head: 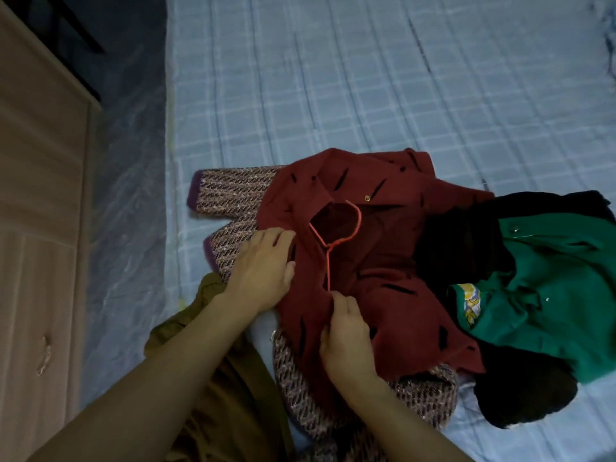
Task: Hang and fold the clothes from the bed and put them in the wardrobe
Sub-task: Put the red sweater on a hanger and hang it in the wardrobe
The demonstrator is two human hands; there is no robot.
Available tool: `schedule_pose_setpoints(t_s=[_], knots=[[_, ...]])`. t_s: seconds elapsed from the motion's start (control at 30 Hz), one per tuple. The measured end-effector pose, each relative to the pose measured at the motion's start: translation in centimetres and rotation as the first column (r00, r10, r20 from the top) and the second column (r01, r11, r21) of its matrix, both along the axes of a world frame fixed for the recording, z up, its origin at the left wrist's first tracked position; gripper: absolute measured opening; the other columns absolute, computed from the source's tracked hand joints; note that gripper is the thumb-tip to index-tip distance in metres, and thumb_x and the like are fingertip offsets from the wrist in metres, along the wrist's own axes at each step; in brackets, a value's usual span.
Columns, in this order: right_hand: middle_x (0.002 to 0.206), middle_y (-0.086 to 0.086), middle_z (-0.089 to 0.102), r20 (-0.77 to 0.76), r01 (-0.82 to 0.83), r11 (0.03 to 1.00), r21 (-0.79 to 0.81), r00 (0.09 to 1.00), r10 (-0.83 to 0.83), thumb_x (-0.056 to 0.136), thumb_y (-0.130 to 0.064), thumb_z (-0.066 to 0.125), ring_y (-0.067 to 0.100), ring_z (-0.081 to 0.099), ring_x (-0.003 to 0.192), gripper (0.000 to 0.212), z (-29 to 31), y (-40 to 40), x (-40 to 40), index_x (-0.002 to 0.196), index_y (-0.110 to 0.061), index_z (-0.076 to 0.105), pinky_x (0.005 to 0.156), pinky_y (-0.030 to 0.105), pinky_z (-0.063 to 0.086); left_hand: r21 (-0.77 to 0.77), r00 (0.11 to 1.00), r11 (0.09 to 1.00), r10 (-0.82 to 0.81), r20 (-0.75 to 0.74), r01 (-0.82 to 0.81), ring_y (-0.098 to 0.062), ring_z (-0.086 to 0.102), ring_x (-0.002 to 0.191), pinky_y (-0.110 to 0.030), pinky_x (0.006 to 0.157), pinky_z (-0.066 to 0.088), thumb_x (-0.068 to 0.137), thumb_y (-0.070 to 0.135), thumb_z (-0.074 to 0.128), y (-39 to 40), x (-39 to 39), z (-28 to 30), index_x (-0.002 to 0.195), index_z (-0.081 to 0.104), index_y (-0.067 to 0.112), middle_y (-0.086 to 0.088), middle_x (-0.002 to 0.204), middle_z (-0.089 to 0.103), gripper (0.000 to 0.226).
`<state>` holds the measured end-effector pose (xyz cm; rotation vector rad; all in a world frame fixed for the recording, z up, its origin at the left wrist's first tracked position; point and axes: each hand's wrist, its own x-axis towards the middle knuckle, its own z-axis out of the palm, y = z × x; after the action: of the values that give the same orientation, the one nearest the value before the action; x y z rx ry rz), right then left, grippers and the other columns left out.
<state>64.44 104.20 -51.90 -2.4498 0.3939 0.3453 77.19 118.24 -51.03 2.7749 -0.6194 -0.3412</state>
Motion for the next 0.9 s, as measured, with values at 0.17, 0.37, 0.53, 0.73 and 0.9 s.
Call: schedule_pose_setpoints(t_s=[0.17,0.37,0.53,0.73,0.9], knots=[[0.114,0.014,0.057,0.181,0.061,0.998,-0.023,0.982,-0.056,0.081,0.01,0.051,0.034,0.056,0.106,0.052,2.5,-3.9,2.5,0.132,-0.003,0.053,0.091,0.043,0.048,-0.026,0.993,0.999,-0.03,0.114,0.033,-0.031,0.045,0.128,-0.048,0.105,0.041,0.088,0.017,0.061,-0.7,3.1,1.2,0.142,0.047,0.009,-0.011,0.142,0.049,0.057],[0.1,0.015,0.061,0.353,0.133,0.991,-0.028,0.929,-0.114,0.08,0.016,0.059,0.035,0.061,0.093,0.039,4.4,-9.1,4.3,0.116,0.001,0.064,0.085,0.036,0.046,0.02,0.976,0.99,-0.144,0.164,0.143,-0.03,0.038,0.137,-0.045,0.111,0.037,0.085,0.006,0.058,-4.2,7.5,2.0,0.148,0.04,0.007,-0.011,0.151,0.042,0.066],[0.101,0.007,0.061,0.481,0.098,0.995,-0.002,0.873,-0.085,0.08,0.014,0.059,0.025,0.06,0.093,0.038,6.0,-12.6,4.3,0.114,-0.002,0.065,0.088,0.025,0.044,-0.08,0.972,0.987,-0.122,0.203,0.14,-0.033,0.039,0.138,-0.045,0.115,0.033,0.085,0.003,0.06,-6.8,10.3,2.8,0.146,0.042,0.004,-0.015,0.149,0.045,0.064],[0.101,0.003,0.062,0.538,0.075,0.996,0.044,0.839,-0.087,0.074,0.023,0.062,0.012,0.059,0.093,0.045,7.5,-15.6,4.8,0.111,-0.003,0.067,0.089,0.012,0.041,-0.205,0.987,0.97,-0.108,0.12,0.131,-0.034,0.053,0.115,-0.044,0.101,0.041,0.085,0.003,0.061,-9.0,12.8,4.6,0.122,0.06,0.008,-0.013,0.122,0.061,0.037],[0.101,0.002,0.063,0.543,0.043,0.997,0.057,0.837,-0.067,0.074,0.022,0.063,0.009,0.06,0.094,0.048,8.7,-17.0,4.7,0.111,-0.007,0.068,0.09,0.011,0.042,-0.257,0.984,0.964,-0.026,0.174,0.07,-0.031,0.057,0.098,-0.04,0.086,0.044,0.084,-0.001,0.061,-8.6,11.8,6.4,0.105,0.067,0.01,-0.009,0.102,0.067,0.024]])
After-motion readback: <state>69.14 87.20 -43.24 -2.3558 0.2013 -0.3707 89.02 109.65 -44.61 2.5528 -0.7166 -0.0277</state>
